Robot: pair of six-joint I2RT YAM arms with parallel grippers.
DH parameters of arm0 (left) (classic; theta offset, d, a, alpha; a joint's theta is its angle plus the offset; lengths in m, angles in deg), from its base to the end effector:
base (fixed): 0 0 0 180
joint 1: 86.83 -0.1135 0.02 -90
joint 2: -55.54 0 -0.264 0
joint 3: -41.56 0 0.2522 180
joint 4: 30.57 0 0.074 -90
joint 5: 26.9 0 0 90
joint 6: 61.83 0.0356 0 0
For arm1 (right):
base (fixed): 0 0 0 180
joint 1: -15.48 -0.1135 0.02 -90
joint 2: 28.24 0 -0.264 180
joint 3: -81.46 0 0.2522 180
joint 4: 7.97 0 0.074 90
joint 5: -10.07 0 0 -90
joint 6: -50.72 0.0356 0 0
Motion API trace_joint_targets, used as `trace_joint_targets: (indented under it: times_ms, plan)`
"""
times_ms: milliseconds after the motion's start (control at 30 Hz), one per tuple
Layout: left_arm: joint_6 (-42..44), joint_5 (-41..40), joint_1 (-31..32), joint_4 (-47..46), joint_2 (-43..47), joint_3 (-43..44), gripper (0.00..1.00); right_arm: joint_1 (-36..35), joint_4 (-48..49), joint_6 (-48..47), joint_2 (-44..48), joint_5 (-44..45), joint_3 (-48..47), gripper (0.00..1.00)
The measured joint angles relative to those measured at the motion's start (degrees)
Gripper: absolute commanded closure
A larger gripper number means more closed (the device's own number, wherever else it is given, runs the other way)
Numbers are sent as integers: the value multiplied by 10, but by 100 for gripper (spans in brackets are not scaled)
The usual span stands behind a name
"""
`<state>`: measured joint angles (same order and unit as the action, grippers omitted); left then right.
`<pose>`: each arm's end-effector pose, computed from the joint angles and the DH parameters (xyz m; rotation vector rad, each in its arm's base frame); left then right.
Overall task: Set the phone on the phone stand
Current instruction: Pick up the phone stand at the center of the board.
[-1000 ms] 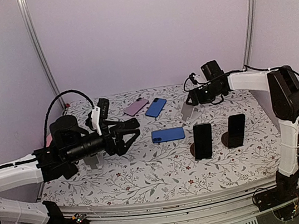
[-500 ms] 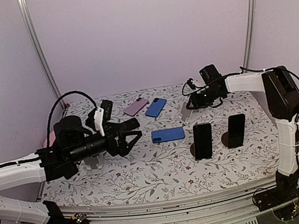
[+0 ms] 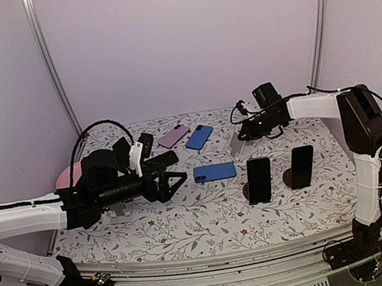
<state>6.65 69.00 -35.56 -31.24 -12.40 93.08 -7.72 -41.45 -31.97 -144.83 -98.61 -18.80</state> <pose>0.1649 -0.2114 0.2572 0.5768 1.8740 -0.9613 0.4089 0.1876 0.1964 -0.4898 2.4316 0.6312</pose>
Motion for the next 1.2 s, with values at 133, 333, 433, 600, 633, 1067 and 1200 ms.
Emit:
trace_joint_targets:
  times_ms: [133, 333, 433, 600, 633, 1067, 1200]
  plan:
    - [-2, 9, 0, -12, -26, 1, 3, -6, 0, -7, 10, 4, 10, 98]
    - [-2, 27, 0, -21, -118, 22, 3, -17, -16, -7, 19, 14, 8, 97]
    - [-2, 39, 0, -29, -161, 37, 3, -21, -26, -5, 26, 32, 6, 97]
    - [-2, 68, -2, -47, -257, 90, 3, -24, -49, 2, 52, 61, -10, 98]
    - [-4, 75, -3, -50, -279, 103, 3, -25, -53, 5, 60, 69, -16, 98]
    - [-38, 154, -23, -61, -530, 318, 4, -47, -97, 22, 206, 136, -72, 98]
    - [-58, 156, -24, -59, -576, 372, 4, -54, -115, 24, 241, 151, -73, 98]
